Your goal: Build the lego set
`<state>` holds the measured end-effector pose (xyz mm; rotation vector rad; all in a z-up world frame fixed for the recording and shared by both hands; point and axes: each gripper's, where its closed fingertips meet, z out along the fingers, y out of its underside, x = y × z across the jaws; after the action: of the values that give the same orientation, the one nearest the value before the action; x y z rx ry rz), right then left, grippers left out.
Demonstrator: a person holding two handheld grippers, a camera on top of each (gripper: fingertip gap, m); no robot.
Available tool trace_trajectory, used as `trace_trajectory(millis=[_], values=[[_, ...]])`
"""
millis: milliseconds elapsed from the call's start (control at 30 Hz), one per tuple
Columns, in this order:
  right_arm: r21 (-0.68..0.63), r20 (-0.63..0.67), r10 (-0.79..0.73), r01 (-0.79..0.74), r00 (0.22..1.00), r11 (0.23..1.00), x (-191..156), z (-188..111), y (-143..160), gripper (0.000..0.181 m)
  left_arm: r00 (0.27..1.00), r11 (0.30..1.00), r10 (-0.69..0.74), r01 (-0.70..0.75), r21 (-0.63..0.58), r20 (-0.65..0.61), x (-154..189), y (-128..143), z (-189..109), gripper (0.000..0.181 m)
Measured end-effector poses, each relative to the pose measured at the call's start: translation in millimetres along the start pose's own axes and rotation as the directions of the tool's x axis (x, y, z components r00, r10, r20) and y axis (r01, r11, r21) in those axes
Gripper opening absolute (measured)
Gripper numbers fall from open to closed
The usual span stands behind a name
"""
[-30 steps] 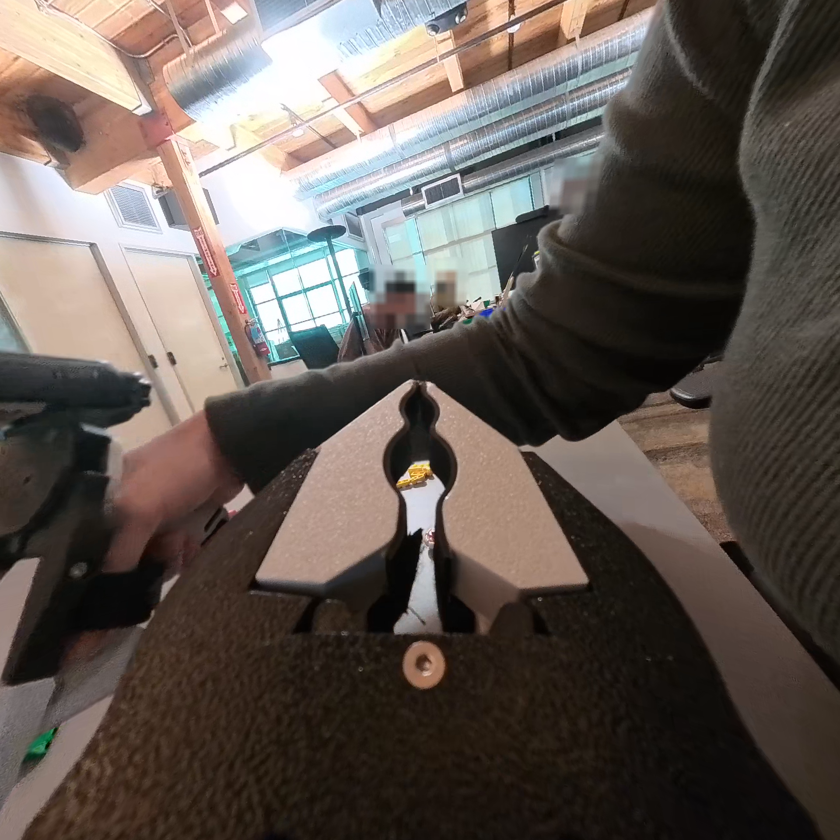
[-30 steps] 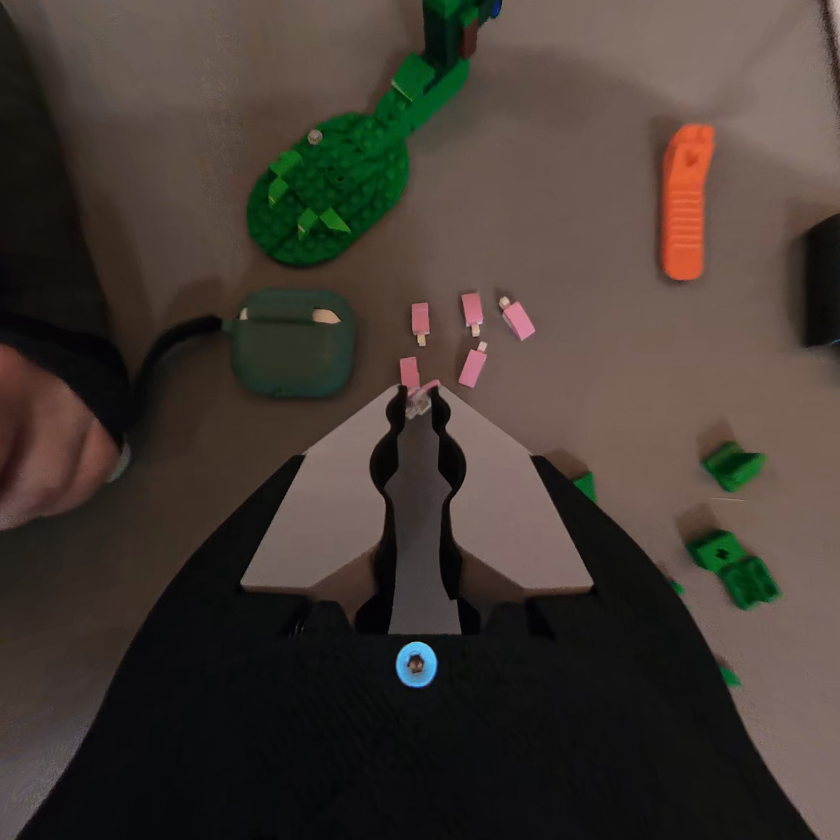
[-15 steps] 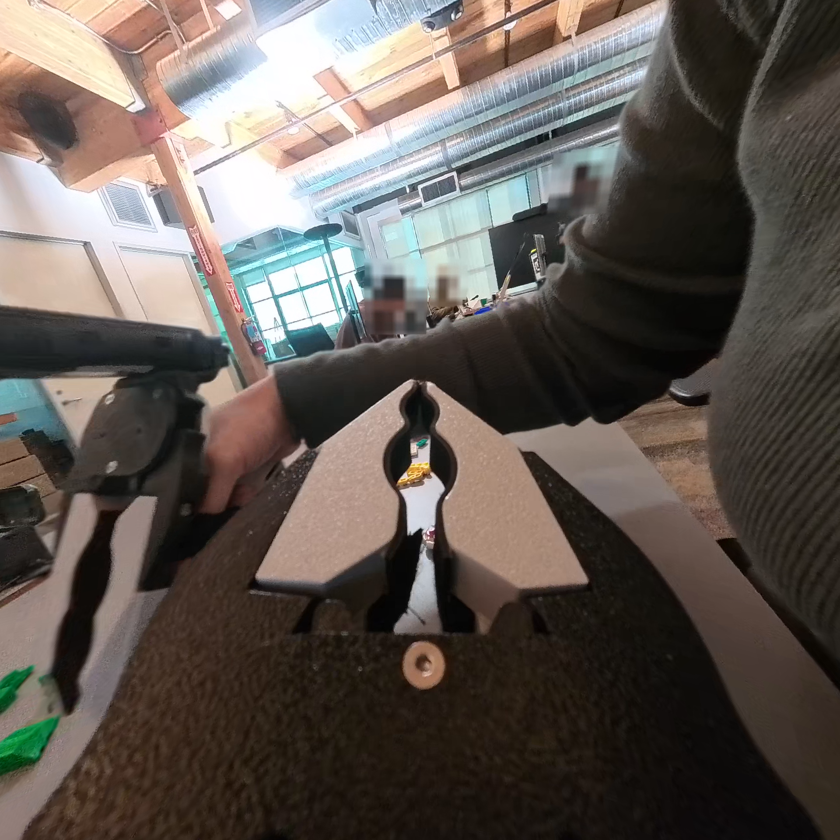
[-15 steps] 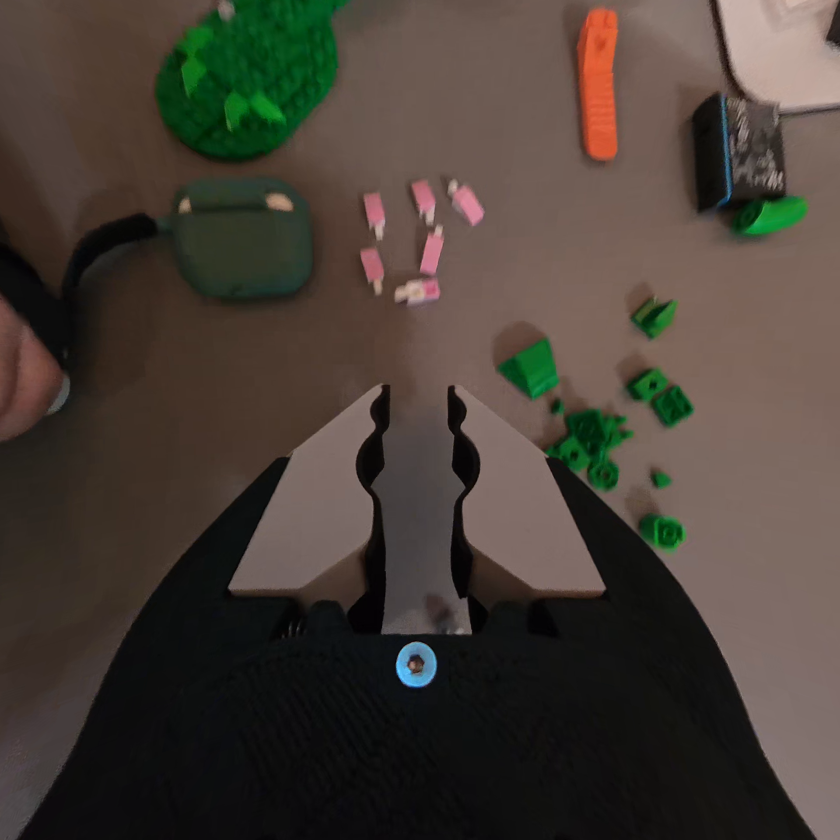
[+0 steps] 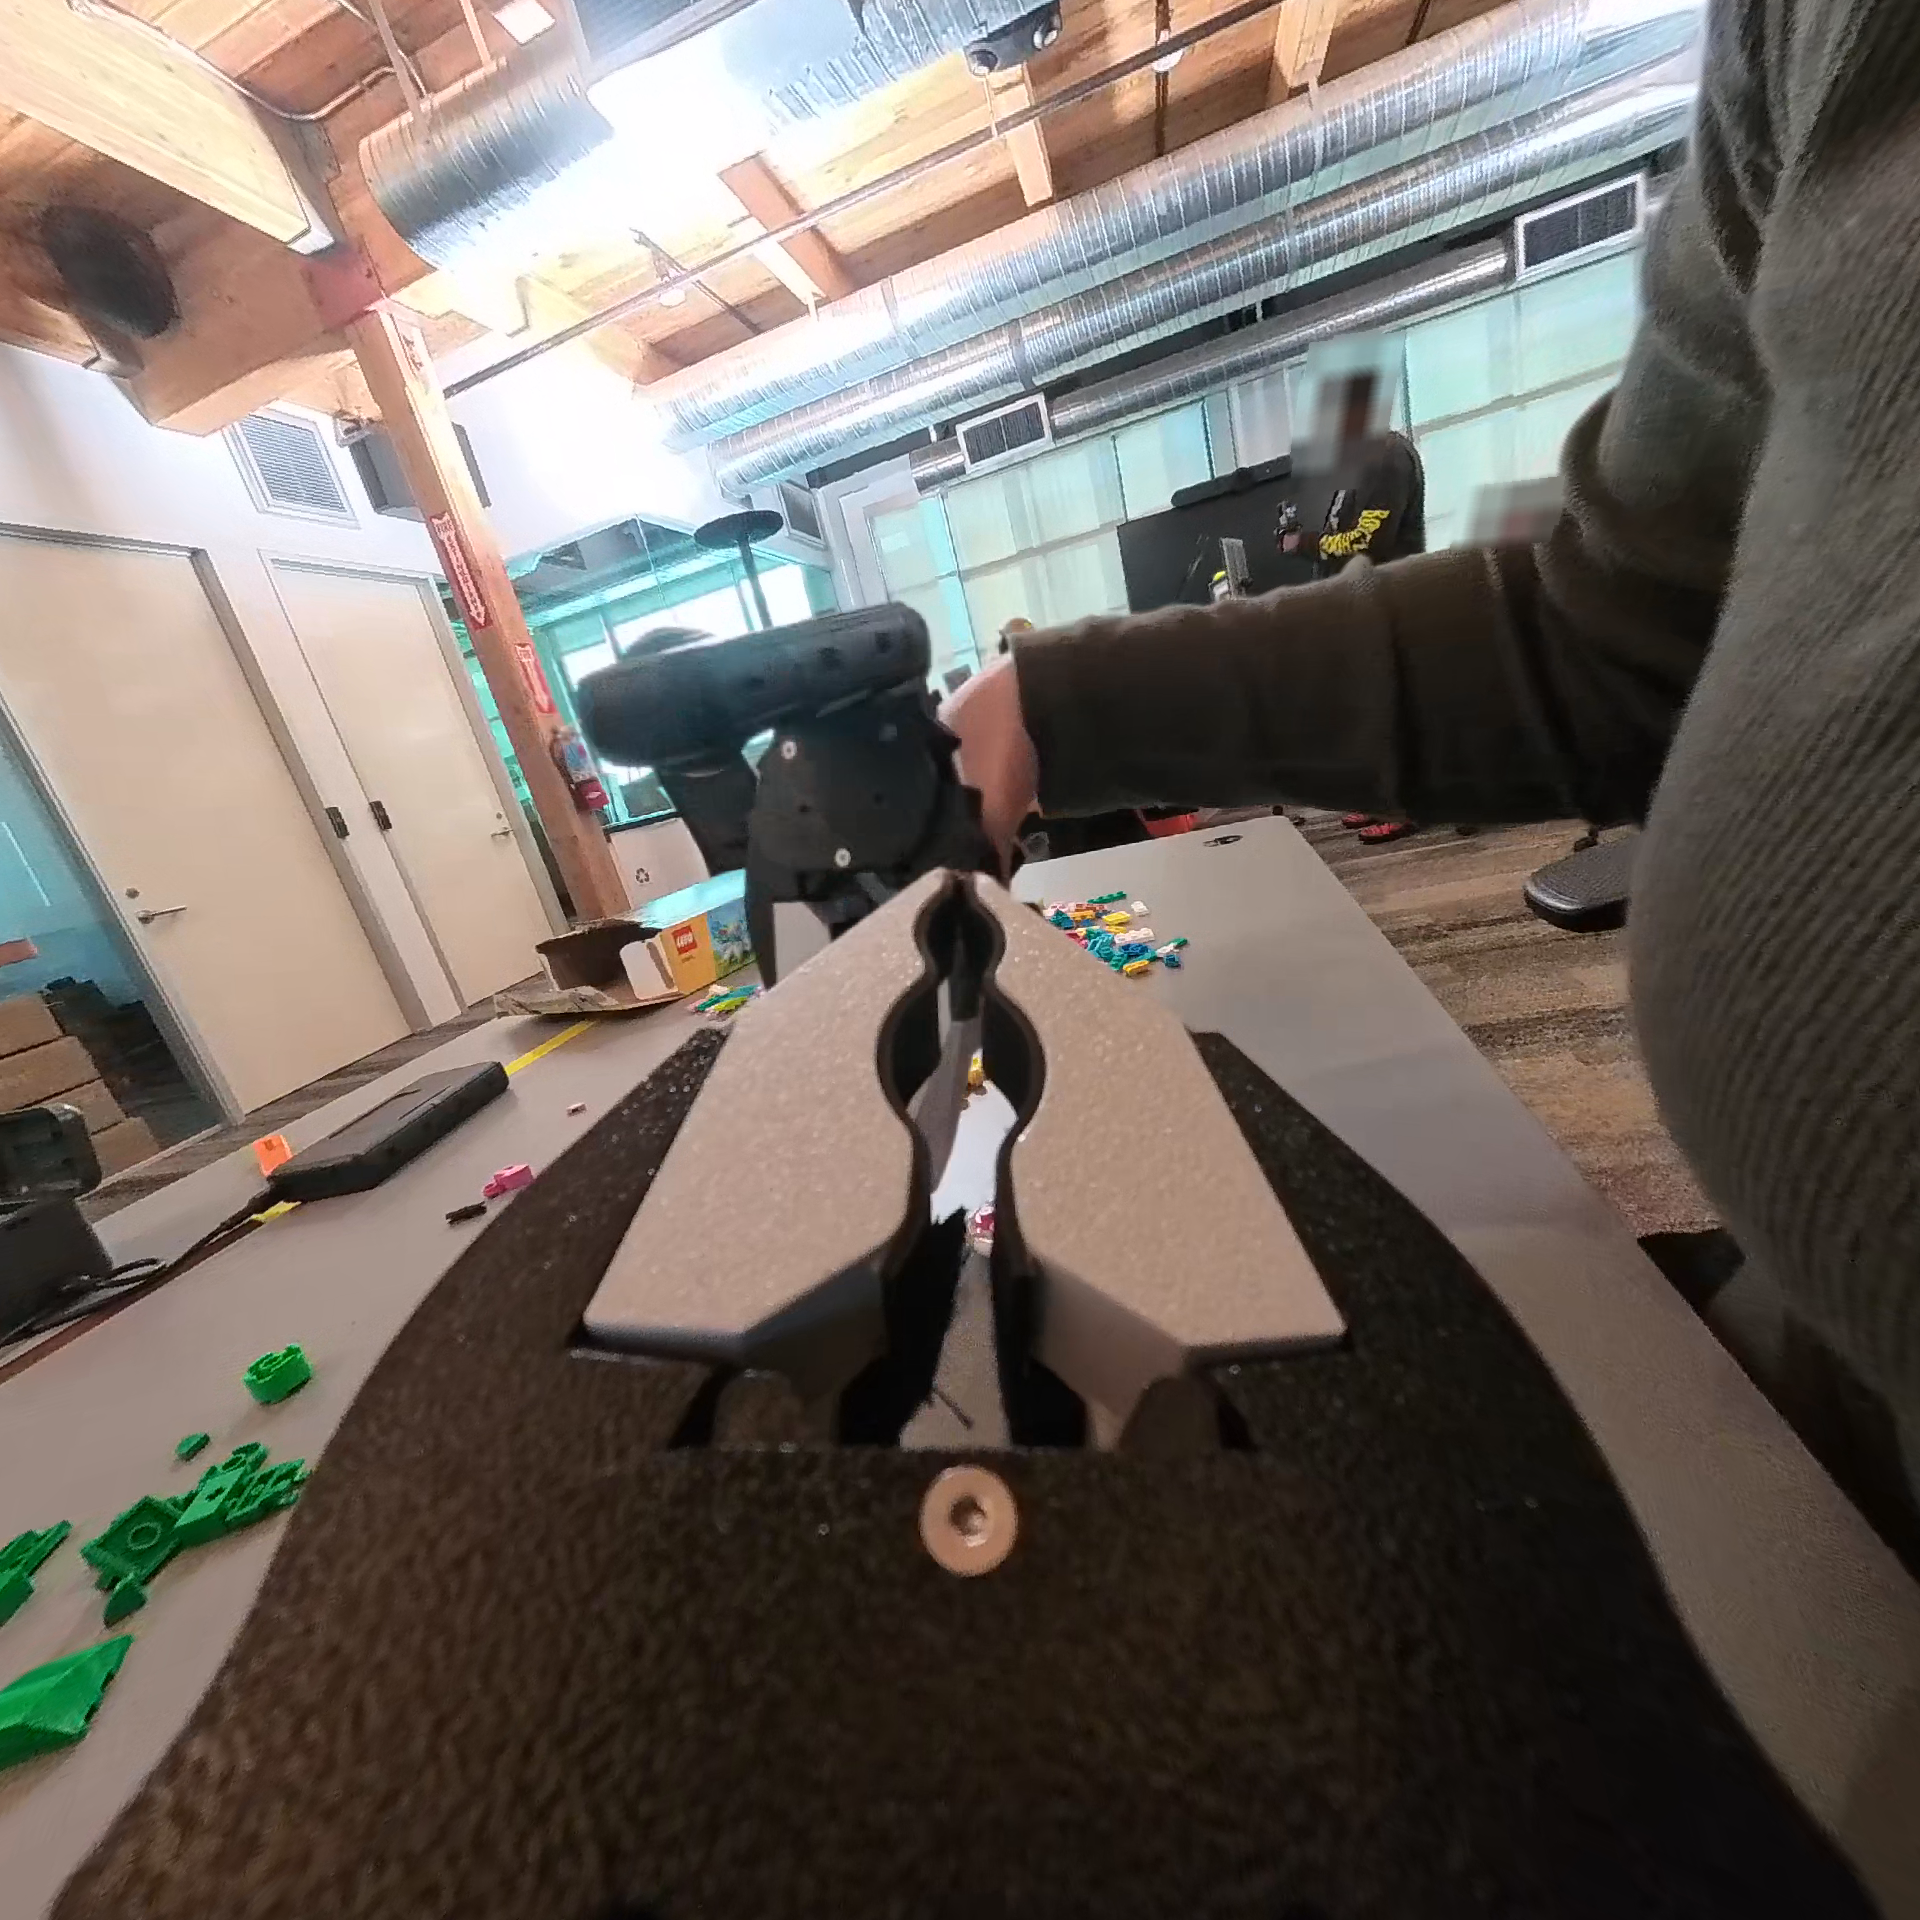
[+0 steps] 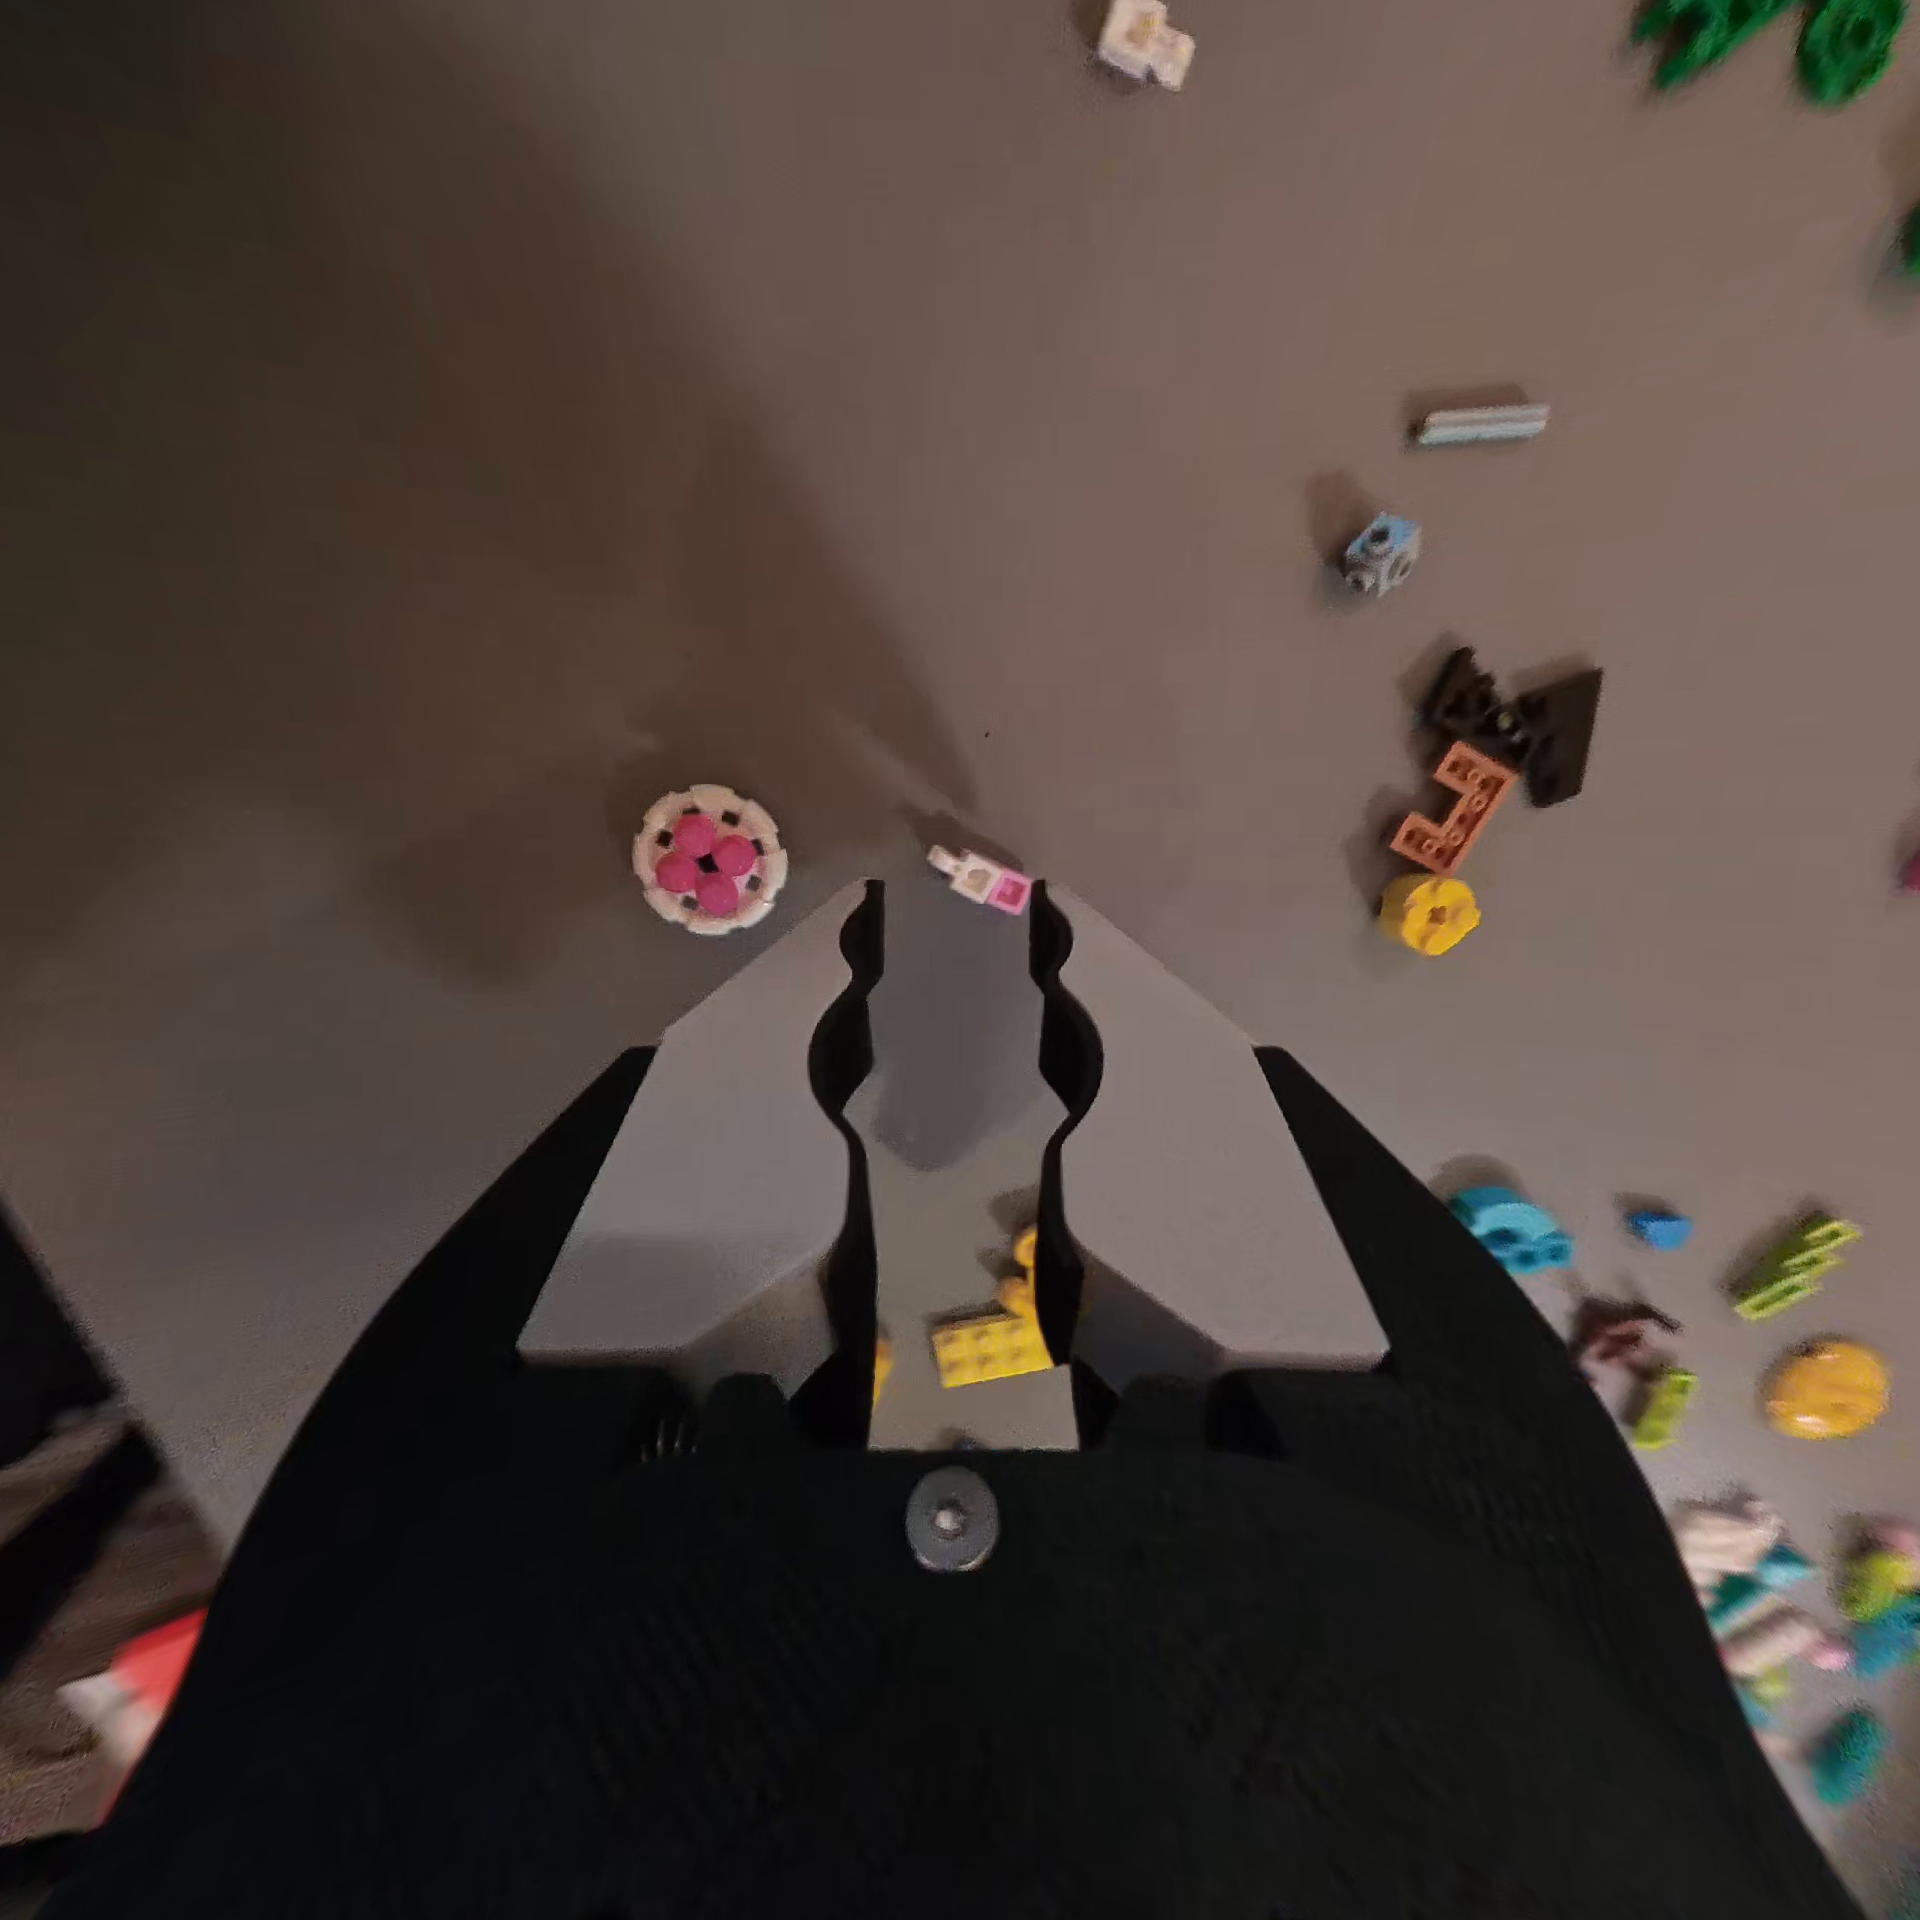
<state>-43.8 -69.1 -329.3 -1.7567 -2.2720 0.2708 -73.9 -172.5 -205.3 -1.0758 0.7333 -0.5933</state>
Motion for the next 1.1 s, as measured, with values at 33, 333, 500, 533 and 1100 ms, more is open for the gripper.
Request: trace_trajectory(millis=[33,333,500,533,1100], values=[[0.000,-0.028,-0.050,0.050,0.998,0.999,2,1,0,0.025,1.000,1.000,0.000,0.000,0.000,0.000,0,0,0,0.000],[-0.053,0.018,-0.213,0.214,0.977,0.975,2,12,1,0.012,1.000,1.000,-0.001,0.001,0.002,0.000,0,-1,-1,0.000],[0.226,-0.009,-0.109,0.108,0.994,0.968,9,-5,-39,0.008,0.992,0.999,0.033,-0.034,0.012,0.120,-19,-4,-6,0.000],[0.380,0.017,-0.061,0.050,0.998,0.924,7,-18,-60,0.008,0.983,0.999,0.032,-0.036,0.023,0.180,-30,-8,-10,0.000],[0.692,0.722,-0.086,-0.718,0.687,0.070,-37,-104,-148,0.007,0.940,0.960,-0.280,0.274,0.059,0.197,-58,1,-17,0.016]])
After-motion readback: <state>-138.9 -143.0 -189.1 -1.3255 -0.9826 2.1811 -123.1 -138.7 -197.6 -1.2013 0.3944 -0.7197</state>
